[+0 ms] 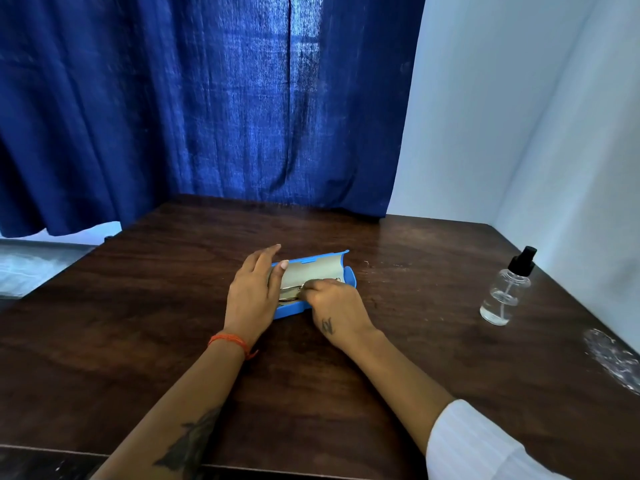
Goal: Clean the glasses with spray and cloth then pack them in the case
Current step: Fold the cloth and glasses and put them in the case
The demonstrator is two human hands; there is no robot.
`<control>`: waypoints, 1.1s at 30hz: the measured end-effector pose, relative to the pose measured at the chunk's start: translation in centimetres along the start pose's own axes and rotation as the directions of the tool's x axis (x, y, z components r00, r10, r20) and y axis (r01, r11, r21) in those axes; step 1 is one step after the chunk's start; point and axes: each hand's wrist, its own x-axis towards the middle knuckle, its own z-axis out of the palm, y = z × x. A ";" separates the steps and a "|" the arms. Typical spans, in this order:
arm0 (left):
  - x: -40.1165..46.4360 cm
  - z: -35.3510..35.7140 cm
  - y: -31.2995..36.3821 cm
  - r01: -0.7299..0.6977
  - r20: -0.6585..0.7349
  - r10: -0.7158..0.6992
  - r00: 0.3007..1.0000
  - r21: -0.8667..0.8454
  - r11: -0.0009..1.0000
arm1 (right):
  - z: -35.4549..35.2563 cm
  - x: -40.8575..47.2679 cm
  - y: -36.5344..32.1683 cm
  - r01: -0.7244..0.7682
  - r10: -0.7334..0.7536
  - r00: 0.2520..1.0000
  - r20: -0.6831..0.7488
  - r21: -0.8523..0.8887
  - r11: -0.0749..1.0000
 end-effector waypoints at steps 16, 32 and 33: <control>-0.5 -1.1 0.0 0.001 0.038 0.007 0.999 -0.202 0.979 | -3.5 -1.0 2.8 -0.291 0.500 0.826 -0.261 0.564 0.773; -0.5 -1.7 -1.4 0.046 0.316 0.030 0.948 -0.230 0.972 | -0.9 -2.9 2.5 -0.162 0.138 0.957 0.256 0.078 0.984; -0.5 -1.7 -1.5 0.036 0.324 0.037 0.945 -0.218 0.975 | -0.9 -2.9 2.5 -0.164 0.139 0.956 0.259 0.077 0.983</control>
